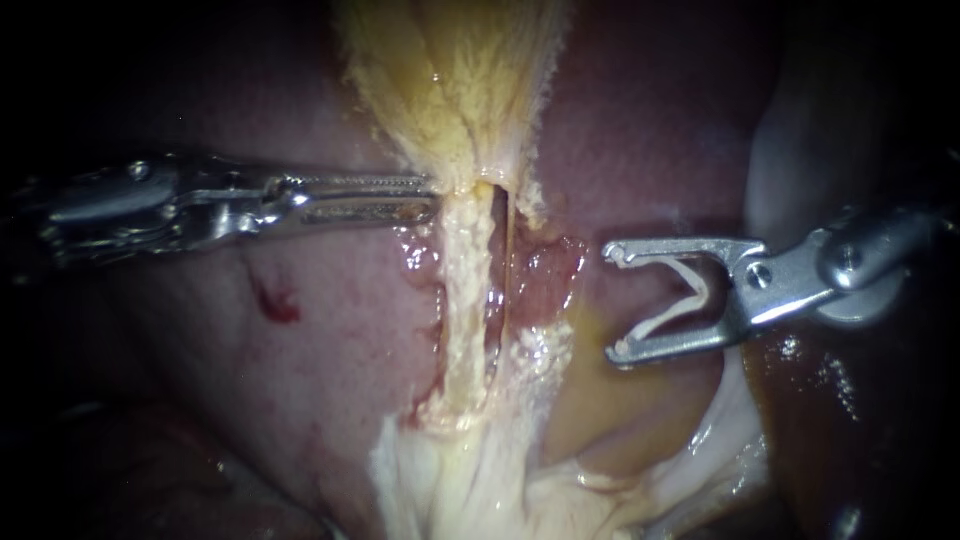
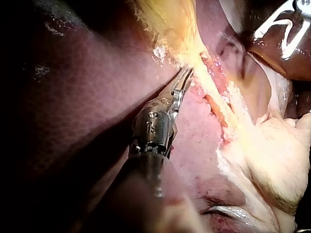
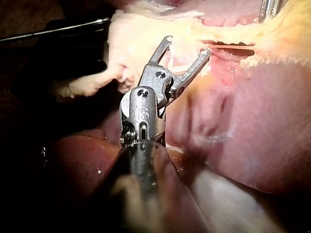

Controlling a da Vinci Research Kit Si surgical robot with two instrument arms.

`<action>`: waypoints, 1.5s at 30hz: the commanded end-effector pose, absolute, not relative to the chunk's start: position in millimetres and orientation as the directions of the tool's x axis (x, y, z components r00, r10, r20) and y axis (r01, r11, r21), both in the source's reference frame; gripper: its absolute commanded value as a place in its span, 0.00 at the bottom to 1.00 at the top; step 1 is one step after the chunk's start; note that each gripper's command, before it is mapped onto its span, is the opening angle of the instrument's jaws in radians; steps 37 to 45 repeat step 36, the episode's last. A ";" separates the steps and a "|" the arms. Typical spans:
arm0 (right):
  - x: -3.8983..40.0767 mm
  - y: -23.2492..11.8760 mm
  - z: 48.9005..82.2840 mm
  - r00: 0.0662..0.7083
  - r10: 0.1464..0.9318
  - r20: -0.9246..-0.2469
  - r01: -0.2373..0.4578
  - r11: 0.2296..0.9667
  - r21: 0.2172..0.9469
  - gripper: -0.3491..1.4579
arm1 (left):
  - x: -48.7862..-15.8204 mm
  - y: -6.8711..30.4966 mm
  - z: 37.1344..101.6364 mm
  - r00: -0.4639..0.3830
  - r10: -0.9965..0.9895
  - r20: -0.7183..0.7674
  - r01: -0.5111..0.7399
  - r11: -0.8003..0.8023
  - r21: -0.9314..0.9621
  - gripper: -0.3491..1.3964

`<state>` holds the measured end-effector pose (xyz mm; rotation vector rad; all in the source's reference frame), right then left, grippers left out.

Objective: Grabbing gallbladder

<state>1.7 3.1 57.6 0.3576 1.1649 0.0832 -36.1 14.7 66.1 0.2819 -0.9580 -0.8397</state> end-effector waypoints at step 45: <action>1.6 3.1 57.6 0.398 0.247 -0.883 0.121 0.940 0.318 0.47 | -28.7 20.2 55.1 0.202 -0.765 0.612 0.532 0.610 0.586 0.00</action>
